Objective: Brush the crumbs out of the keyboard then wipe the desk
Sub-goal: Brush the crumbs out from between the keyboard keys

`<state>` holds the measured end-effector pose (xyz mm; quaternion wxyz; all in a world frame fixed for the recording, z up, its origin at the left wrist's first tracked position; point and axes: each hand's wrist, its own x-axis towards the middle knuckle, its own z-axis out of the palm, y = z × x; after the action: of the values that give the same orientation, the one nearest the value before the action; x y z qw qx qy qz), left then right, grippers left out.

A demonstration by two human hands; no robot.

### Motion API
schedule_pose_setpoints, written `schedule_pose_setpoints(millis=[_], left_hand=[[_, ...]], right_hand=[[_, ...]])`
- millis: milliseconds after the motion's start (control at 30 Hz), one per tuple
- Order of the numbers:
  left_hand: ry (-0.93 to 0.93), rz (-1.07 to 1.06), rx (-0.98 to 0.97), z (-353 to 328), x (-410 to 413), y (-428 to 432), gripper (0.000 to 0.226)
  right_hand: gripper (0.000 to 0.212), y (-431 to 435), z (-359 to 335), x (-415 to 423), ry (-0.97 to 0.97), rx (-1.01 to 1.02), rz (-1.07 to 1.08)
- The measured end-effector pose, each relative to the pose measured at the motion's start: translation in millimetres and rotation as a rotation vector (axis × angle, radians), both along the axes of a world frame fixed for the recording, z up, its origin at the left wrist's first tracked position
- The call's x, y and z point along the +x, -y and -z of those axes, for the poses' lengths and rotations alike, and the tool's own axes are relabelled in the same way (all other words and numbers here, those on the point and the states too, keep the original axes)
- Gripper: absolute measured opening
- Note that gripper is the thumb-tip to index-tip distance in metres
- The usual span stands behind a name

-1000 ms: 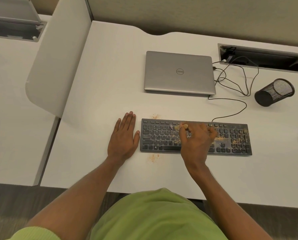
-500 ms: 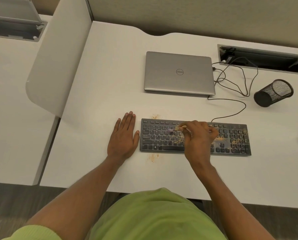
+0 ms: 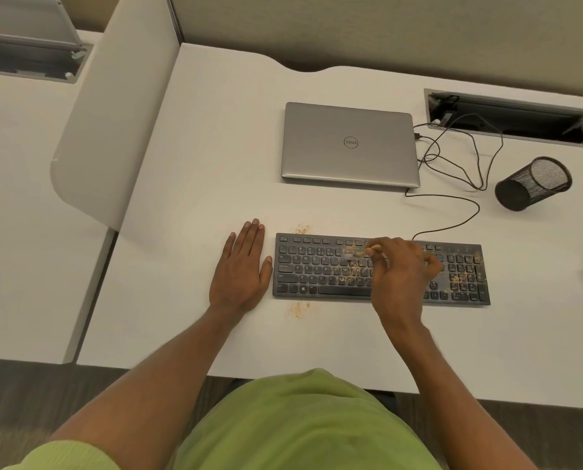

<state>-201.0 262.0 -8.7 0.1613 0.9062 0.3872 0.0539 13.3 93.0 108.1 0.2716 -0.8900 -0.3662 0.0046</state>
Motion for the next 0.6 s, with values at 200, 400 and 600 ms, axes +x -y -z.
schedule_pose_setpoints(millis=[200, 400, 600], left_hand=[[0.0, 0.0, 0.003, 0.1, -0.1, 0.5, 0.069], [0.001, 0.003, 0.007, -0.6, -0.2, 0.4, 0.069], [0.014, 0.006, 0.006, 1.8, -0.1, 0.2, 0.069]], right_hand=[[0.011, -7.6, -7.8, -5.4, -0.052, 0.134, 0.146], [0.014, -15.6, 3.2, -9.1, -0.129, 0.183, 0.166], [0.013, -6.3, 0.8, -9.7, -0.073, 0.158, 0.142]])
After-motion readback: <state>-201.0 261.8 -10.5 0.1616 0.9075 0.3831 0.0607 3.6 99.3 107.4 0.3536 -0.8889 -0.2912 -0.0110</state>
